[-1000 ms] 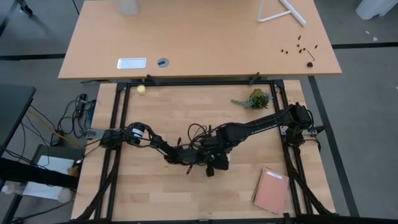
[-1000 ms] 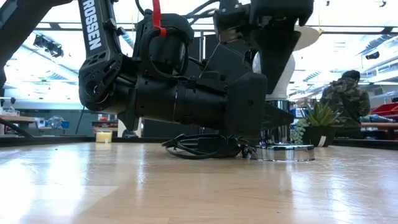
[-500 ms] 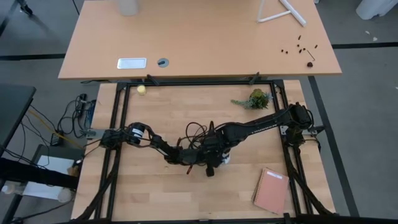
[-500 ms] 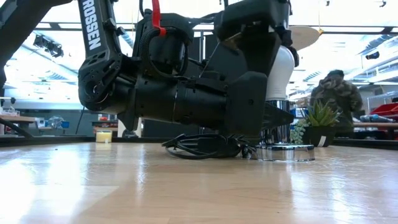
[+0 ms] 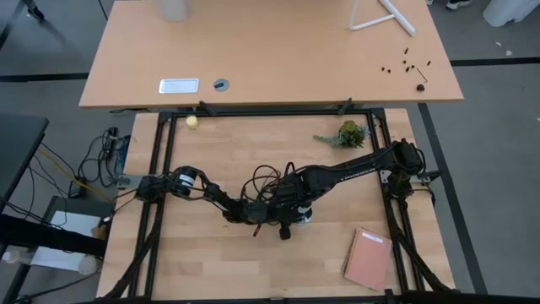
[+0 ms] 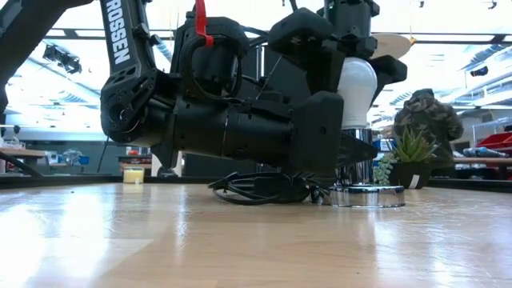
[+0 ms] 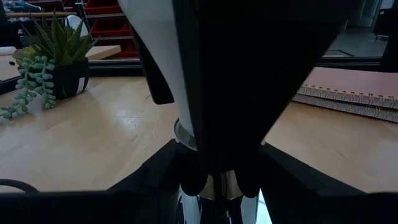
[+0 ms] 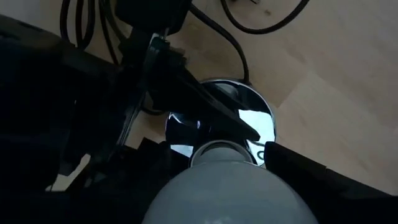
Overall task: Screw lightbulb
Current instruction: Insert the light bulb into the lamp
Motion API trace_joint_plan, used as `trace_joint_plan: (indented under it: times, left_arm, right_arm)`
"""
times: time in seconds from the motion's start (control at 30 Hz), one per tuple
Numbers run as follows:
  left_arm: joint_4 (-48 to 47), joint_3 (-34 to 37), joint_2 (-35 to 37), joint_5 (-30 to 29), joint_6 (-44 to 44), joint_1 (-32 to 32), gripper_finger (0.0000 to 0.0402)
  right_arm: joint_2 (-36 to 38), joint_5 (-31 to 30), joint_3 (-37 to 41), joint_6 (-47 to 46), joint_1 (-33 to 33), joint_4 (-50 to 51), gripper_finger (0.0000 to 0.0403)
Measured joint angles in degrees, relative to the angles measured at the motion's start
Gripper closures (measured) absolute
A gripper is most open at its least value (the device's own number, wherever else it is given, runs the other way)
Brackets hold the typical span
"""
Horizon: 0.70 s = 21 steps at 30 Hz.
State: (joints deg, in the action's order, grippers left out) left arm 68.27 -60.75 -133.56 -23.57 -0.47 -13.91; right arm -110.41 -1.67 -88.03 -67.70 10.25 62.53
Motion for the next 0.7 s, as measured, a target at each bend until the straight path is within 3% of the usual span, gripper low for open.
trace_joint_plan:
  times: [0.23,0.7]
  left_arm:
    - [0.0,0.0,0.0,0.0,0.1,0.0,0.0219]
    - [0.0,0.0,0.0,-0.2,0.2,0.0,0.0219]
  right_arm:
    - [0.0,0.0,-0.1,2.2,0.0,0.0,0.0121]
    - [-0.8,-0.5,-4.6,20.3,-0.2,4.6,0.0012]
